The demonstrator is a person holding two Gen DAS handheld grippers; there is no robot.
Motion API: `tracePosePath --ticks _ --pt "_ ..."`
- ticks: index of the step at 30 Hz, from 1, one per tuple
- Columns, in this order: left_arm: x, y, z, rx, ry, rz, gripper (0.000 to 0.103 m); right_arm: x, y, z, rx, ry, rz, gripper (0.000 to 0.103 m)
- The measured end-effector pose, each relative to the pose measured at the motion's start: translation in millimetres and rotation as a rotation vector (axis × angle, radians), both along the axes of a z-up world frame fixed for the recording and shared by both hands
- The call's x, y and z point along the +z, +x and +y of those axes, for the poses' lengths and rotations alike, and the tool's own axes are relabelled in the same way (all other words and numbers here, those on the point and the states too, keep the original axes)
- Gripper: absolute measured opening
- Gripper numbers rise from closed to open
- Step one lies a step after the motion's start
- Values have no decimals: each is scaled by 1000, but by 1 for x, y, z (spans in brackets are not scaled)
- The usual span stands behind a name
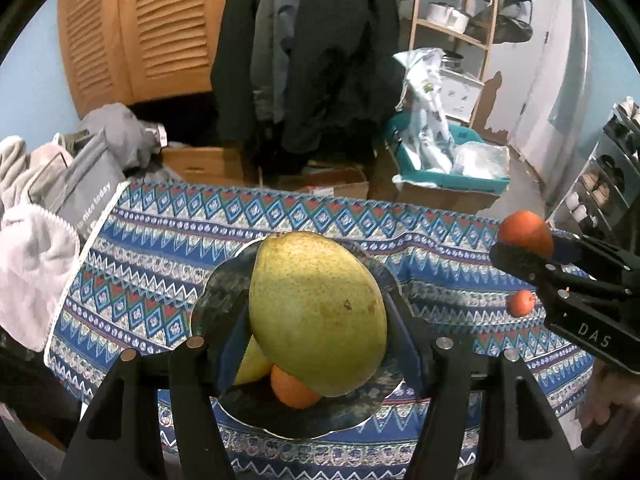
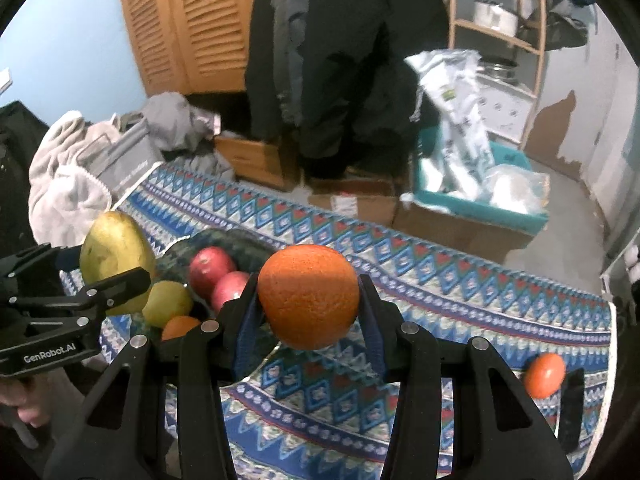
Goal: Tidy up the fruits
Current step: 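Lower the pear and the orange into the bowl and open both grippers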
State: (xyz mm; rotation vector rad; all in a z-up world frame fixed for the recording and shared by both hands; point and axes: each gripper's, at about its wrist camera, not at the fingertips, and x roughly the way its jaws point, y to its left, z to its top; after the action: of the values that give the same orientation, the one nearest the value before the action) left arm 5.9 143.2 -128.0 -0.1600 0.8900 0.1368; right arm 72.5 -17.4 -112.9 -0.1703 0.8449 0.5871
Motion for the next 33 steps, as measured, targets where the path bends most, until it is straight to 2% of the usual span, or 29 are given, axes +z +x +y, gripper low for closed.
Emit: tracePosePath --ticks 5,9,15,20,25,33 --pt "-24 4 15 24 -48 65 66 -15 2 21 29 -17 32 45" --pt "-41 8 22 48 -40 110 66 -33 1 38 56 -41 62 45" --pt "-57 9 34 67 -71 154 66 -58 2 54 89 -66 122 45" --pt "-64 10 37 72 -67 173 66 -77 5 61 104 -71 185 45" --pt "-69 11 40 75 -70 186 66 -81 8 65 111 -39 229 46" --pt "-76 15 41 81 -82 218 66 -66 10 64 101 -11 202 51"
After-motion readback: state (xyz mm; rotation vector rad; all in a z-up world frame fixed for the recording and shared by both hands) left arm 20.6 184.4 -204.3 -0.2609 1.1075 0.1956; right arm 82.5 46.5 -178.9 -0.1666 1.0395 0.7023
